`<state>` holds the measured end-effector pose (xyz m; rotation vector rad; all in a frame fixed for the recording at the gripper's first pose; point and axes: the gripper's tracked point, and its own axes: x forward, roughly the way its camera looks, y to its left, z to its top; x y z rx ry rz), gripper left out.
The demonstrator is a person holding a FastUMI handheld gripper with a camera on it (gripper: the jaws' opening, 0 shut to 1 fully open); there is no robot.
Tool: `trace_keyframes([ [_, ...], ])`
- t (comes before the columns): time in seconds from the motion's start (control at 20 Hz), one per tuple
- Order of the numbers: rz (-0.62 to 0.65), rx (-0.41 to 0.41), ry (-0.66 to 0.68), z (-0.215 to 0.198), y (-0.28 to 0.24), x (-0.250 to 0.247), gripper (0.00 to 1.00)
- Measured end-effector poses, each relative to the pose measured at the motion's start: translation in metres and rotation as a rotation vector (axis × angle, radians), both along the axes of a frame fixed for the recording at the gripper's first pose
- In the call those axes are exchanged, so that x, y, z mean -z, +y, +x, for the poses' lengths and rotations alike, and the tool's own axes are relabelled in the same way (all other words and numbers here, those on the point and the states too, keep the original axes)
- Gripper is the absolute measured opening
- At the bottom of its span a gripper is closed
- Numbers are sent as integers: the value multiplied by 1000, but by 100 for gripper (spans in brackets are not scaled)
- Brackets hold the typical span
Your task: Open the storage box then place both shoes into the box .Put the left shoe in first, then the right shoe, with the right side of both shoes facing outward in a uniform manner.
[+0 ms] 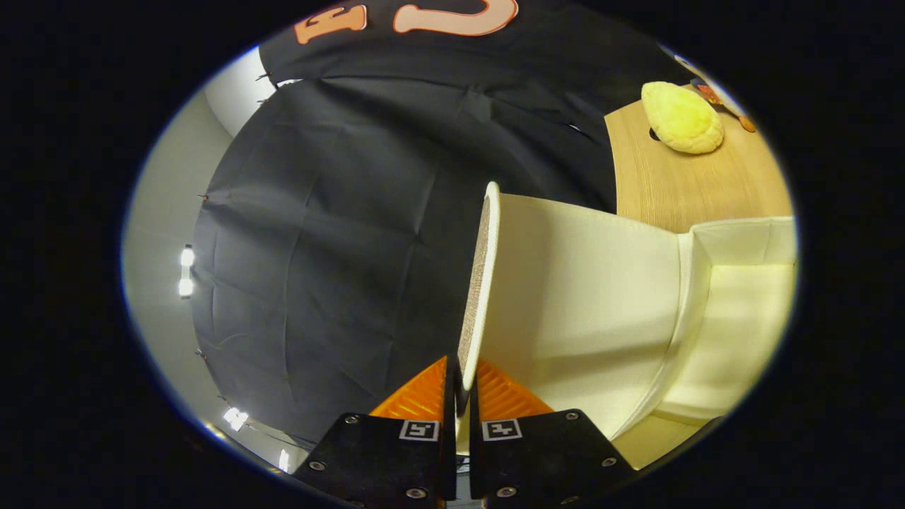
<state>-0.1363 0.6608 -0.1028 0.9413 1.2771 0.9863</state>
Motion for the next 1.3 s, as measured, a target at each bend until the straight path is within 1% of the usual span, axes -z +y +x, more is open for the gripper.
trace_keyframes([
  [0.15, -43, 3, 17, -6, 24, 16, 9],
  [0.25, -112, -2, 18, -10, 27, 35, 15],
  [0.3, -111, -9, 22, -12, 27, 39, 28],
  [0.35, -104, -8, 25, -12, 25, 40, 34],
  [0.4, -107, -1, 20, -9, 20, 43, 44],
  [0.5, -143, 26, -15, -2, 2, 48, 59],
  [0.6, -180, 72, -55, 13, -19, 57, 64],
  [0.75, -218, 133, -98, 37, -58, 52, 70],
  [0.9, -232, 209, -98, 64, -107, 33, 77],
  [0.95, -229, 238, -106, 67, -123, 31, 77],
  [1.05, -255, 287, -142, 67, -160, 30, 82],
  [1.1, -287, 309, -170, 71, -179, 32, 86],
  [1.2, -397, 340, -233, 80, -219, 51, 89],
  [1.3, -515, 346, -278, 80, -256, 77, 91],
])
